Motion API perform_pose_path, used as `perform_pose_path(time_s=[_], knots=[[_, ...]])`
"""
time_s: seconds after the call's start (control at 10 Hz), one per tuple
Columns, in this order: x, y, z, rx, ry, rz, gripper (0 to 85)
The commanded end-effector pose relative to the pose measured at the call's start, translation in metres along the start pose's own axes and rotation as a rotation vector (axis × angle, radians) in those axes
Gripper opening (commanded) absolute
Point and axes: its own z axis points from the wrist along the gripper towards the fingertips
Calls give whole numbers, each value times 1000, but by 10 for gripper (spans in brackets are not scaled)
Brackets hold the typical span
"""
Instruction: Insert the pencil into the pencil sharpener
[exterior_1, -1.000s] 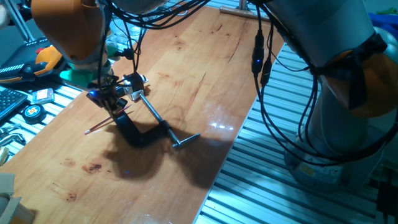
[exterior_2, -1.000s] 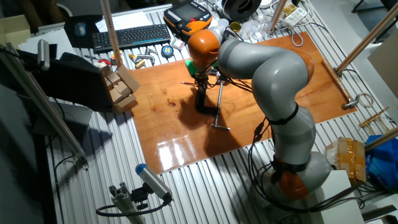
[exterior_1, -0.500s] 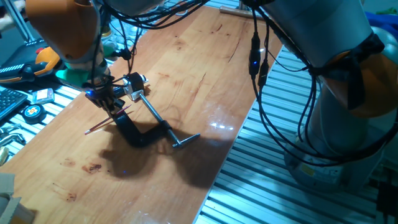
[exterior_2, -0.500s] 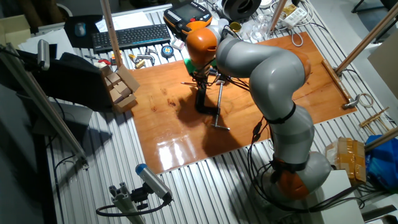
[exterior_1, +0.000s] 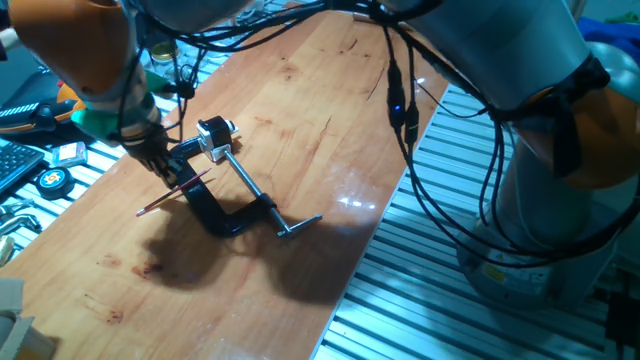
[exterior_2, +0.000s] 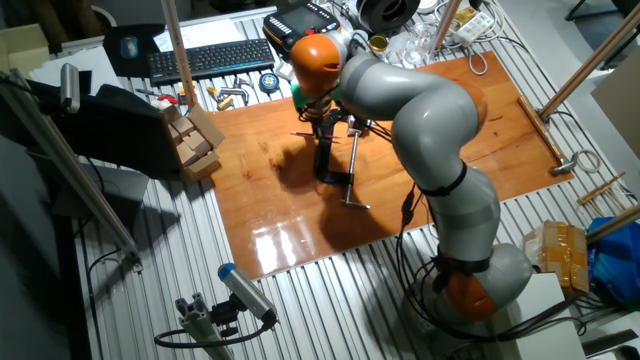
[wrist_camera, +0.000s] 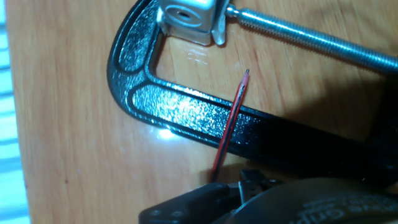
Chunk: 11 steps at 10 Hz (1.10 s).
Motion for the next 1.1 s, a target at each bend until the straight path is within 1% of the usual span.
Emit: perform_pose_path(time_s=[0.0, 0.1, 0.2, 0.3, 0.4, 0.6, 0.7, 0.8, 0.9, 1.0], knots=[[-2, 1, 1, -16, 21, 8, 0], [-3, 0, 2, -33, 29, 21, 0], [-4, 0, 2, -37, 33, 22, 170], [-3, -1, 3, -36, 36, 24, 170], [-3, -1, 3, -40, 41, 32, 340], [-4, -3, 4, -27, 58, 36, 340], [-4, -4, 3, -20, 58, 22, 340], [-5, -4, 2, -25, 54, 17, 340], [-6, -5, 2, -13, 59, -3, 340], [-7, -5, 3, 13, 75, -14, 340]])
